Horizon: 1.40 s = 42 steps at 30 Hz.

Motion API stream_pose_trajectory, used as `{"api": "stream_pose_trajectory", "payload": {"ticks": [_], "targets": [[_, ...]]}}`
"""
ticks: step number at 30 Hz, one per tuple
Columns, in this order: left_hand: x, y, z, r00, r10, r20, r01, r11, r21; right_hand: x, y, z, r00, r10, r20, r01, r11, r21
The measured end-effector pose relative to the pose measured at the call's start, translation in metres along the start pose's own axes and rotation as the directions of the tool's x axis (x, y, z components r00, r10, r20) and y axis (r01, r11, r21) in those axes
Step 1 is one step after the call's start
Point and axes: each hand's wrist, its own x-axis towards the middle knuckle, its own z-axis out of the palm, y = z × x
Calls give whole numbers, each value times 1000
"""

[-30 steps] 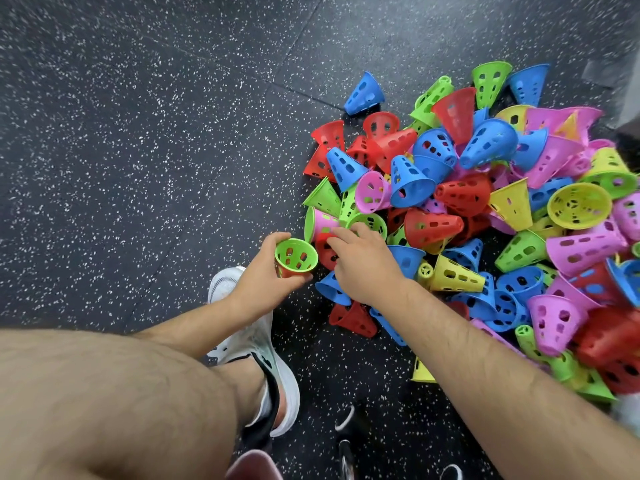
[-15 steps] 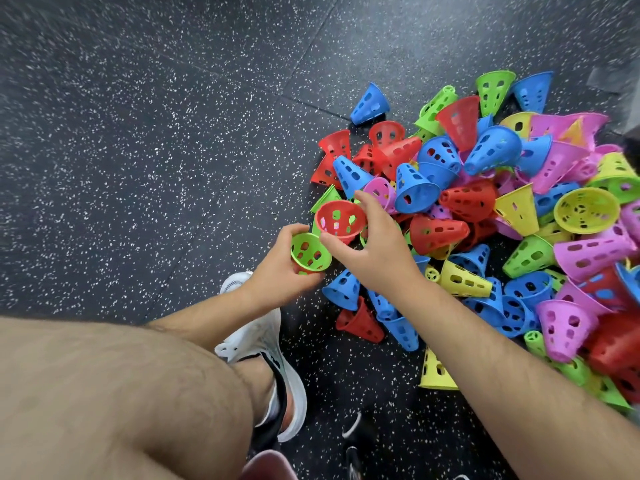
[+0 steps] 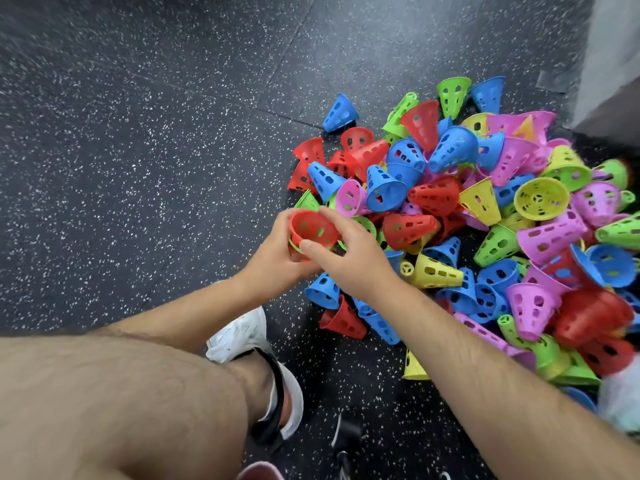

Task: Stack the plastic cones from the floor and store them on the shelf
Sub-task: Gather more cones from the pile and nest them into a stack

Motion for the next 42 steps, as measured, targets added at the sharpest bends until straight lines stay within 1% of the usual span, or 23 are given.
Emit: {"api": "stream_pose_trajectory", "payload": {"ticks": [3,6,8,10,11,12,13,14,16,19,22,24,25,27,29,31,33,35,38,40,42], "targets": [[-1,-6,5,999,37,9,-37,998,44,-8,8,1,999,18,50,-17,1000,-24],[-5,-14,8,999,37,27,-39,998,56,-13,18,5,987,94,134,-86,994,-65],[-10,-20,10,999,28,24,-30,997,69,-17,26,8,985,88,150,-71,991,-115],[-15,-27,11,1000,14,-3,-13,996,83,-22,33,10,991,73,115,-61,993,-106],[-17,-31,11,999,1,-33,2,996,94,-26,35,9,995,67,73,-58,992,-114],[-19,-34,10,998,-13,-64,19,994,105,-29,39,9,999,47,27,-43,989,-140],[-21,-36,10,995,-28,-91,39,993,114,-31,42,9,1000,14,3,-13,979,-201],[-23,-38,9,993,-42,-113,55,991,119,-34,46,10,1000,-25,9,26,965,-263],[-26,-43,8,988,-60,-142,76,991,114,-36,54,14,992,-87,95,118,911,-396],[-29,-48,8,983,-77,-166,97,989,114,-37,62,20,966,-92,243,214,812,-543],[-30,-51,10,981,-85,-172,105,988,113,-39,65,25,935,-86,343,300,709,-639],[-31,-51,9,979,-94,-179,114,988,103,-39,66,27,927,-89,365,327,668,-668],[-31,-50,9,978,-97,-182,116,988,99,-39,66,27,929,-99,356,328,666,-670],[-32,-50,7,977,-91,-191,112,989,97,-36,67,27,947,-112,302,291,698,-654],[-34,-49,6,977,-82,-195,101,991,87,-33,66,25,970,-118,212,225,769,-598],[-36,-48,5,979,-74,-189,89,994,70,-30,62,21,987,-108,116,153,847,-509],[-37,-47,5,983,-72,-172,84,994,68,-26,59,16,995,-103,6,96,904,-417],[-36,-47,5,985,-70,-155,82,994,71,-22,57,12,986,-101,-130,55,946,-320],[-34,-44,5,991,-44,-122,54,995,80,-22,50,8,947,-117,-300,64,981,-183],[-30,-43,7,996,-33,-80,40,996,80,-23,42,5,938,-75,-338,47,995,-88],[-27,-42,9,998,-16,-54,21,996,82,-27,38,2,952,-44,-304,35,999,-34]]}}
